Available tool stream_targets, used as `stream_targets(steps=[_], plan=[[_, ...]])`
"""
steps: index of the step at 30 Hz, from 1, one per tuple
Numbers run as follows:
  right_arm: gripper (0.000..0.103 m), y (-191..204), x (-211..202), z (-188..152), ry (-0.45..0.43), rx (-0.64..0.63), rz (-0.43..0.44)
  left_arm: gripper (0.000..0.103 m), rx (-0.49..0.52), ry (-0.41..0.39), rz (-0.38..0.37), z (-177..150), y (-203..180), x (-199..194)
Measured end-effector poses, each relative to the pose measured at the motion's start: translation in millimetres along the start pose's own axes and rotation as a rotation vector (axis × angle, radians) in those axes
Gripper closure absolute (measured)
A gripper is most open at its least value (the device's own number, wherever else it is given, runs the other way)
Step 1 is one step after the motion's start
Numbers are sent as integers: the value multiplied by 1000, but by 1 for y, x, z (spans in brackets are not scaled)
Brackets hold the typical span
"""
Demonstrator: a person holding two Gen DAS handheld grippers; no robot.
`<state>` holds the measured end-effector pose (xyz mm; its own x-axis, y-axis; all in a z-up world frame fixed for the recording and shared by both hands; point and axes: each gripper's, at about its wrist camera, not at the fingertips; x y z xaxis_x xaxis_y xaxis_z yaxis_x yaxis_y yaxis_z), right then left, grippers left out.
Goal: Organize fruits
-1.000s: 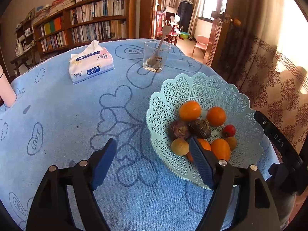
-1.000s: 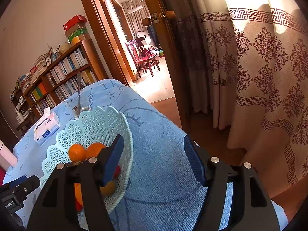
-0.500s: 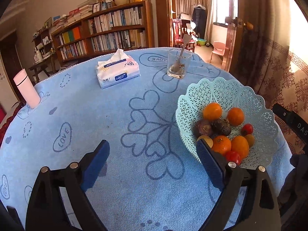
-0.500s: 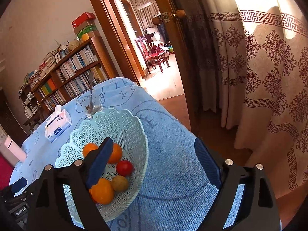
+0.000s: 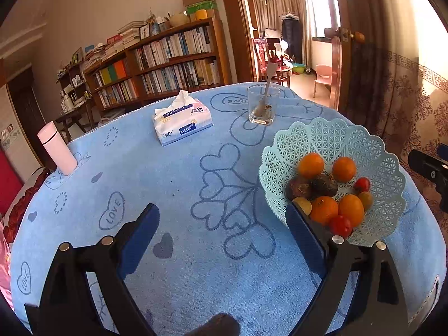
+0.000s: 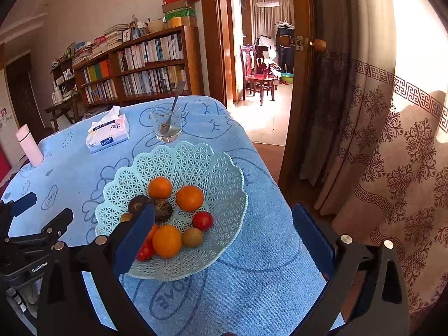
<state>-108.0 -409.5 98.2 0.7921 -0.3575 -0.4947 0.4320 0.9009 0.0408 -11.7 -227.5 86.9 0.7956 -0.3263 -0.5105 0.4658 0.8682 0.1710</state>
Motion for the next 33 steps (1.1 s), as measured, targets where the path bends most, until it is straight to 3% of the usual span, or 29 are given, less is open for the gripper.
stream_targets(steps=[9, 17, 33], plan=[[3, 28, 0, -22, 65, -135, 29, 12, 31, -21, 6, -10, -7, -6], [3, 34, 3, -22, 68, -137, 40, 12, 44, -23, 37, -12, -6, -8], [3, 29, 8, -22, 81, -139, 35, 12, 66, -18, 31, -11, -16, -6]])
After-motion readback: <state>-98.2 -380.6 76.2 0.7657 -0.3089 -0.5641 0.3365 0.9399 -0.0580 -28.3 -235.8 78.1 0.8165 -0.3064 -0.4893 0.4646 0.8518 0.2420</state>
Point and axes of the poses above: each gripper's, at about its wrist camera, not at the fingertips, and x roughly the way its jaws point, y to its left, z to its top, and after that the axes turned 7 degrees about -y, right-handed
